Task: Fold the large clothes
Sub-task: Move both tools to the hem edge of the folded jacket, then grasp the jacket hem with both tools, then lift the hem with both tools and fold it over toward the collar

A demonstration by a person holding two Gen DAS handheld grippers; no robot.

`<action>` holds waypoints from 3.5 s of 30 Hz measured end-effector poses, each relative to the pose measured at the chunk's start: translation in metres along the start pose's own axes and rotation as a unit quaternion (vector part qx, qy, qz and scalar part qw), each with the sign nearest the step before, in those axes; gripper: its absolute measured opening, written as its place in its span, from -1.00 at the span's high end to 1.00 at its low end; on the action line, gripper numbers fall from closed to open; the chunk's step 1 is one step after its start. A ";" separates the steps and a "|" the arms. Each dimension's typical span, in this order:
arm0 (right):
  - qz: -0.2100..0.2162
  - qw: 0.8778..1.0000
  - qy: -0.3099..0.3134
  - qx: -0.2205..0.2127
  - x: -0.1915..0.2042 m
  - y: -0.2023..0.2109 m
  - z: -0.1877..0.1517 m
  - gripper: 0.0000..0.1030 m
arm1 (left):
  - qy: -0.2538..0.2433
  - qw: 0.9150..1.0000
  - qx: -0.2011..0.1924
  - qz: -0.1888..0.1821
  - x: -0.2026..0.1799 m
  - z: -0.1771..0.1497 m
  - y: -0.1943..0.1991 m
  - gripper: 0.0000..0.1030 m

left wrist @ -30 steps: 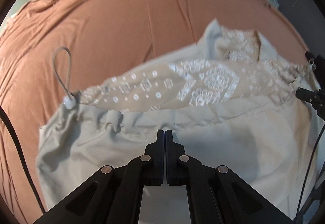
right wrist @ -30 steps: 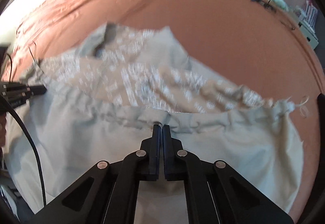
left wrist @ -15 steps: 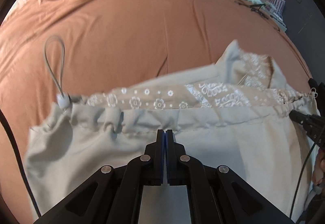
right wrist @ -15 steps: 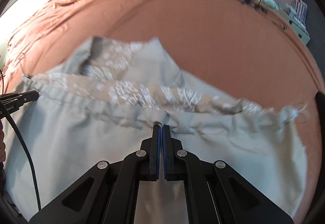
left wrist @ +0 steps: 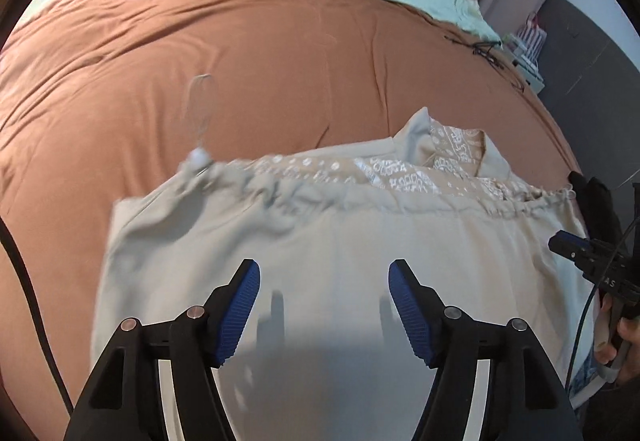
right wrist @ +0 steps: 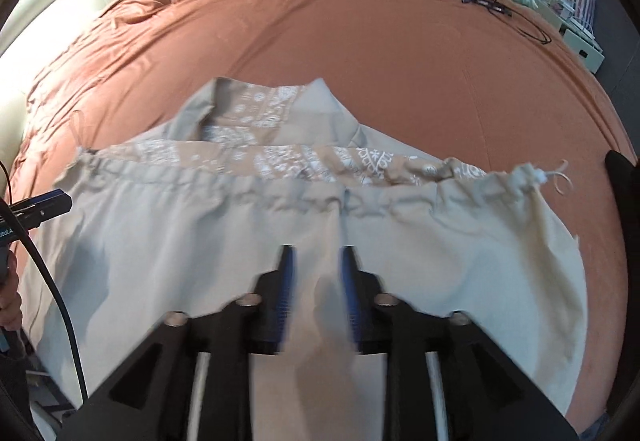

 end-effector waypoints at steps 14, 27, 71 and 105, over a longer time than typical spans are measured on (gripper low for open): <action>0.049 0.998 0.018 -0.047 0.037 0.078 -0.071 -0.06 | 0.079 0.995 -0.056 0.003 0.054 -0.097 0.096 -0.34; 0.094 0.995 0.033 -0.017 0.053 0.079 -0.123 0.01 | 0.136 0.988 -0.065 0.026 0.111 -0.175 0.118 -0.34; 0.062 0.997 -0.039 0.041 0.059 -0.007 -0.068 0.84 | 0.409 0.892 -0.106 -0.158 0.169 -0.227 0.105 0.35; 0.158 0.987 -0.013 0.001 0.041 0.034 -0.077 0.04 | 0.279 0.911 -0.164 -0.255 0.053 -0.120 0.167 0.72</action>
Point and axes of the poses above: each gripper's, at about its wrist camera, not at the fingertips, and y roughly against the way its jaws point, x to its left, z to its top, the point moved 2 cm from there along -y, roughly the way its jaws point, and after that the axes turned 8 degrees about -z, right-handed, at the moved point
